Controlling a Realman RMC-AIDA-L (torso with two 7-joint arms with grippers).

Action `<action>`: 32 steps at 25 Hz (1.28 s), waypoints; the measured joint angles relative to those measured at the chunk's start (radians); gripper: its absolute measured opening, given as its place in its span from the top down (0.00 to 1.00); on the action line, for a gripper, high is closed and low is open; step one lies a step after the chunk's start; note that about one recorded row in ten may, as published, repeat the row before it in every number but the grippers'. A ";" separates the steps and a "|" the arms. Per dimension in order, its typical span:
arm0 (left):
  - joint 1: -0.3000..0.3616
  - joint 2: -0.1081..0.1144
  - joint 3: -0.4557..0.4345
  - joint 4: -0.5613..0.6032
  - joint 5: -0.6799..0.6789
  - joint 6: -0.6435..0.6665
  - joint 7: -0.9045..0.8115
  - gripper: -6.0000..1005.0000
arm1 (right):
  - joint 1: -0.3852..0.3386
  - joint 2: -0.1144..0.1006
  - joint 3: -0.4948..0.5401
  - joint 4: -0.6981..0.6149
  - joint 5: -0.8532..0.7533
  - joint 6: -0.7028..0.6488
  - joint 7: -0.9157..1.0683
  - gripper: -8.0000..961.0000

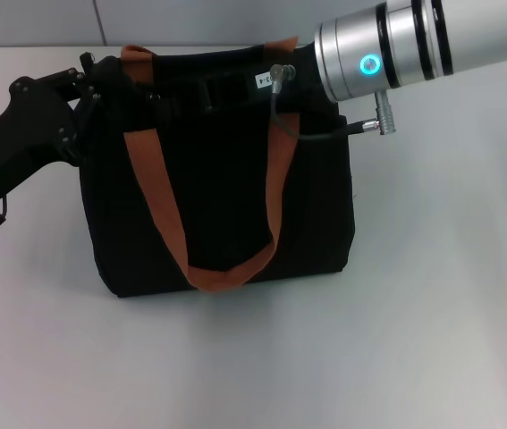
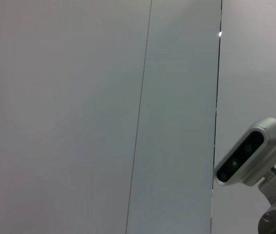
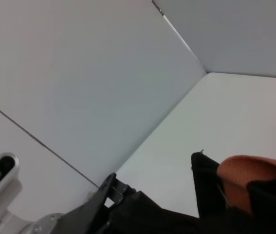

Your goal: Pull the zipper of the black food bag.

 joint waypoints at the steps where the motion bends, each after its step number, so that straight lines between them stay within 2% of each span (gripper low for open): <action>1: 0.001 0.000 0.000 -0.001 0.000 0.001 0.000 0.86 | 0.000 0.000 -0.011 -0.004 0.000 0.008 0.004 0.99; 7: 0.004 -0.001 0.000 -0.002 -0.010 0.001 0.000 0.86 | -0.030 -0.003 -0.039 -0.070 -0.048 0.052 0.083 0.97; 14: 0.012 0.000 -0.003 -0.004 -0.037 -0.006 -0.001 0.86 | -0.127 -0.004 -0.039 -0.276 -0.231 0.046 0.270 0.95; 20: 0.006 0.001 -0.003 0.000 -0.039 -0.025 -0.002 0.85 | -0.227 -0.005 -0.027 -0.435 -0.318 0.015 0.356 0.92; 28: -0.004 0.001 -0.005 0.002 -0.047 -0.050 -0.002 0.85 | -0.282 -0.002 -0.010 -0.503 -0.282 -0.029 0.371 0.89; 32: -0.005 0.002 -0.005 0.002 -0.048 -0.054 -0.005 0.84 | -0.342 -0.004 -0.004 -0.521 -0.120 -0.036 0.285 0.88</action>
